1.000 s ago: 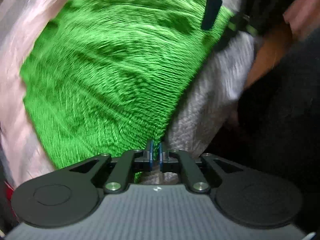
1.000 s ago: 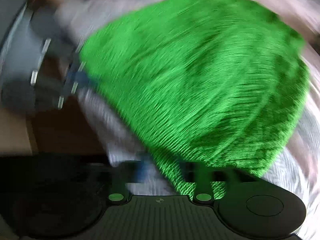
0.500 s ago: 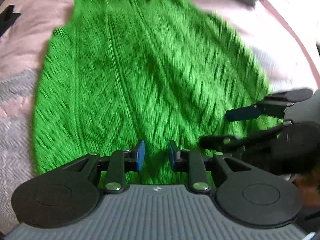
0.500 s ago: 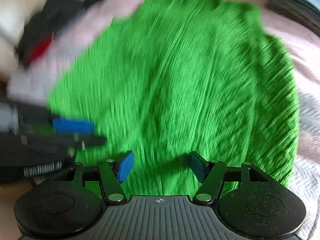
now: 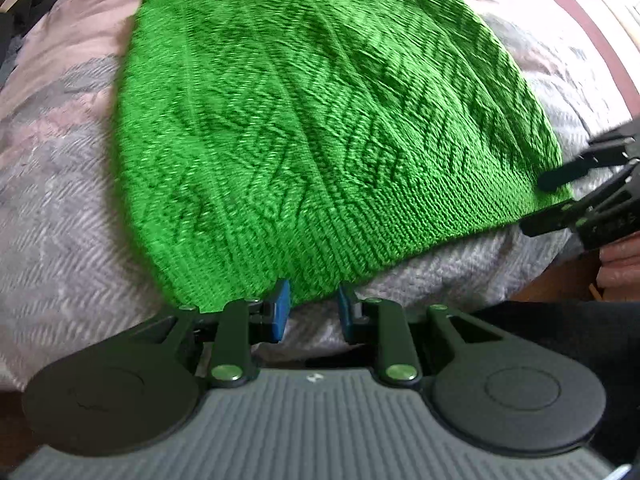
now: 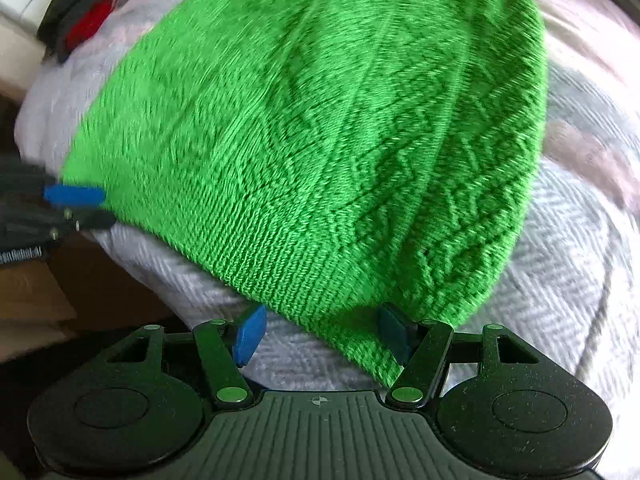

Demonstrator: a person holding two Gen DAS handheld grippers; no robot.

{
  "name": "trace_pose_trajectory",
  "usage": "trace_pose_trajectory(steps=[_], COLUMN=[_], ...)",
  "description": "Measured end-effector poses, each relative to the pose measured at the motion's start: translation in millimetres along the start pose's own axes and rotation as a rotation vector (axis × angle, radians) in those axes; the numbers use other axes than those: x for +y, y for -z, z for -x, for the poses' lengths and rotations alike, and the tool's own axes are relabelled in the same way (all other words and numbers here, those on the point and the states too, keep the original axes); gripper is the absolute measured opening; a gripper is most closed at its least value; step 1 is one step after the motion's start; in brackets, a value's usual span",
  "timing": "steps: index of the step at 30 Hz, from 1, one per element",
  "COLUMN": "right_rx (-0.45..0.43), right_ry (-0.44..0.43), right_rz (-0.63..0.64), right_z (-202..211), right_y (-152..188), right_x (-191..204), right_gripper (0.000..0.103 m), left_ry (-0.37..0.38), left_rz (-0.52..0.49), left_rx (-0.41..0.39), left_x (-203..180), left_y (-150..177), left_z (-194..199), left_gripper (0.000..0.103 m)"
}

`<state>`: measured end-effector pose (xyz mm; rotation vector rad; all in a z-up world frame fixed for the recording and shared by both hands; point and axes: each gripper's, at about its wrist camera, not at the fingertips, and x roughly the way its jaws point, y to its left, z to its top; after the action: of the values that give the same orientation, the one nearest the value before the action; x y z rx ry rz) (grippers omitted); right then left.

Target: Fold clothes

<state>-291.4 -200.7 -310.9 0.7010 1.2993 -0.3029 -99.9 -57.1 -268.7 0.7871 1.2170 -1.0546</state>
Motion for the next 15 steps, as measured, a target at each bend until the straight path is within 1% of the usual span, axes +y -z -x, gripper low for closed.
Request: trace_pose_trajectory(steps=[1, 3, 6, 7, 8, 9, 11, 12, 15], right_rx=[0.000, -0.021, -0.043, -0.045, -0.047, -0.054, -0.069, -0.076, -0.077], right_ry=[-0.021, -0.036, -0.018, -0.007, 0.005, 0.012, 0.024, 0.028, 0.050], right_rz=[-0.038, -0.090, -0.164, -0.182, -0.200, -0.194, -0.180, -0.171, -0.141], right_z=[9, 27, 46, 51, 56, 62, 74, 78, 85], right_y=[-1, -1, -6, -9, -13, -14, -16, -17, -19], right_x=[-5, -14, -25, -27, -29, -27, -23, -21, -12], right_gripper=[0.066, 0.066, 0.067, 0.070, 0.083, 0.089, 0.089, 0.089, 0.090], left_ry=[0.002, 0.001, -0.048, -0.067, -0.087, -0.107, -0.130, -0.136, -0.151], left_rz=[0.019, 0.075, 0.149, 0.173, 0.196, 0.218, 0.261, 0.276, 0.302], left_rx=[0.002, -0.002, 0.001, 0.003, 0.004, 0.006, 0.000, -0.003, -0.009], left_x=[1, 5, 11, 12, 13, 15, 16, 16, 10], left_y=[-2, -10, -22, -27, -31, -35, -41, -43, -46], left_z=[5, 20, 37, 42, 46, 51, 60, 64, 76], left_gripper=[0.022, 0.031, 0.034, 0.035, 0.039, 0.043, 0.044, 0.047, 0.051])
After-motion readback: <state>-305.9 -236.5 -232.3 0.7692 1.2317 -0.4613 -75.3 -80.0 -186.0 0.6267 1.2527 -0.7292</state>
